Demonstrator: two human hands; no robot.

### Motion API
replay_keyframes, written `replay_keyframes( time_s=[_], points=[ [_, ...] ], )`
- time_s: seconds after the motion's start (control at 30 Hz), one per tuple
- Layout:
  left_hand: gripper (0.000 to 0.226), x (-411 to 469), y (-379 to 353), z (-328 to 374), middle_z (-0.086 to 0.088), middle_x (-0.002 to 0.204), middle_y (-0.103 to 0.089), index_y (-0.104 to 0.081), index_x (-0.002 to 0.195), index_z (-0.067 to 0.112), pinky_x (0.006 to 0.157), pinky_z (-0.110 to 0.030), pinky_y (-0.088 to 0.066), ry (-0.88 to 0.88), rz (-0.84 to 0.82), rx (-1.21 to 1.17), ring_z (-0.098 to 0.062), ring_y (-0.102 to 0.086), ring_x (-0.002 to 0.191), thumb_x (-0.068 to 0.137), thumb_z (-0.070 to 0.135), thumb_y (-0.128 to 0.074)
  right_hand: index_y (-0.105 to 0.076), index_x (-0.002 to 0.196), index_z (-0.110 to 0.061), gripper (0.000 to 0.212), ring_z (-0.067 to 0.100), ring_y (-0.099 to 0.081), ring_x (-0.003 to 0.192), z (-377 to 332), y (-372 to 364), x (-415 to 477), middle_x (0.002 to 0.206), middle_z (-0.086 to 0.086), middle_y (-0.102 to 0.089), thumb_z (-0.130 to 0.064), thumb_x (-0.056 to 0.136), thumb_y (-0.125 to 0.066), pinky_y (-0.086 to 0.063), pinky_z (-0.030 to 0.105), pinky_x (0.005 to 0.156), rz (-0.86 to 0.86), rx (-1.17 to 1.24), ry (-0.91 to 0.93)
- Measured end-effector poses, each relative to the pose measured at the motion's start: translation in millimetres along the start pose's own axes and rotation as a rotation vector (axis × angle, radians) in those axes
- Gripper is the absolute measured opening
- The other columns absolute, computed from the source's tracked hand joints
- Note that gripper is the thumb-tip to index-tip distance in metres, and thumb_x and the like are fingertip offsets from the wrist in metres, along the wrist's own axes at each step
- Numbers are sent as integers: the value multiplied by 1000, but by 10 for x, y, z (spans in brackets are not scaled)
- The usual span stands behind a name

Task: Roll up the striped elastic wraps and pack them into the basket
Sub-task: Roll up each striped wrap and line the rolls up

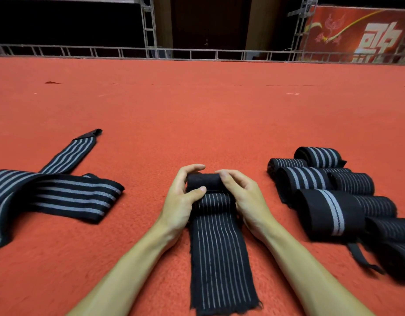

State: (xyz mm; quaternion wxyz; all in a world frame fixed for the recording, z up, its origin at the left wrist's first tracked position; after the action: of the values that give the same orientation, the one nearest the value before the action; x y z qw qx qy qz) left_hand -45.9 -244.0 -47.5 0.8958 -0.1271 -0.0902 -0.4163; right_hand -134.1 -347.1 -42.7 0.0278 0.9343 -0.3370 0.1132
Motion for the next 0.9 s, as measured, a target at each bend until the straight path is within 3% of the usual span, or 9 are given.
replay_keyframes(
  time_s=[0.07,0.13,0.27,0.33,0.5,0.63,0.77,0.9],
  points=[
    [45,-13,-23,15,2,104,-62,-61,110,26,83,-30,-48,-14,-37,-4,-15,-57,94,70,6,-58,-71,89,-13,32,8,-61,79,-33,-19,-21,82,-3,-69,-44,84,-64,-47,28,76,-12,-29,2],
    [47,-16,-42,20,7,102,-64,-62,111,26,83,-29,-47,-12,-64,14,-14,-57,94,69,6,-58,-71,88,-9,26,8,-61,77,-37,-2,-24,81,0,-69,-33,86,-64,-47,27,74,6,-14,-5],
    [54,-5,-37,-7,-1,112,-63,-61,116,32,93,-35,-44,31,-56,42,-17,-58,102,62,31,-66,-72,91,-11,12,13,-63,83,-10,37,-18,87,4,-71,-19,82,-72,-49,30,80,23,55,-12],
    [58,-9,-35,-52,-8,118,-63,-57,120,31,96,-36,-45,75,-46,32,-20,-59,107,63,40,-67,-72,92,-13,18,14,-64,85,10,34,-19,89,4,-70,-16,76,-78,-51,31,80,0,94,-17],
    [44,5,-65,-130,-1,112,-65,-49,119,31,89,-33,-49,123,-41,1,-10,-65,99,78,46,-56,-71,88,-15,24,23,-64,88,13,31,-11,92,4,-69,-10,65,-76,-51,44,86,-55,199,-13],
    [36,6,-69,-138,-2,113,-63,-45,118,34,86,-30,-51,122,-49,4,-9,-65,98,87,47,-57,-71,79,-18,22,23,-64,99,-11,26,-10,107,2,-71,-3,64,-75,-48,48,94,-79,247,22],
    [30,0,-43,-128,0,105,-61,-46,117,25,76,-22,-50,122,3,-17,-2,-65,85,89,31,-53,-70,89,-13,27,21,-64,96,-4,29,-14,103,2,-71,-3,65,-74,-49,47,93,-95,233,16],
    [37,-3,-18,-81,-3,102,-61,-49,115,20,77,-24,-51,75,32,-24,-9,-63,88,82,30,-60,-70,106,-21,31,21,-63,94,5,30,-6,98,4,-69,-21,75,-74,-51,41,89,-72,141,12]
  ],
)
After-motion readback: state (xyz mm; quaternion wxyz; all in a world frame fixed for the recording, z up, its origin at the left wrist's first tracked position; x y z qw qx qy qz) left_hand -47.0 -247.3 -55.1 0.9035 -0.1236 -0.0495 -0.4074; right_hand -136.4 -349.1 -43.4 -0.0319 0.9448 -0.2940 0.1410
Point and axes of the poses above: each hand's wrist, its own x-axis towards the middle knuckle, its own y-axis out of the back of the hand, z = x × y, the point moved 7 cm from there along x, towards the middle knuckle
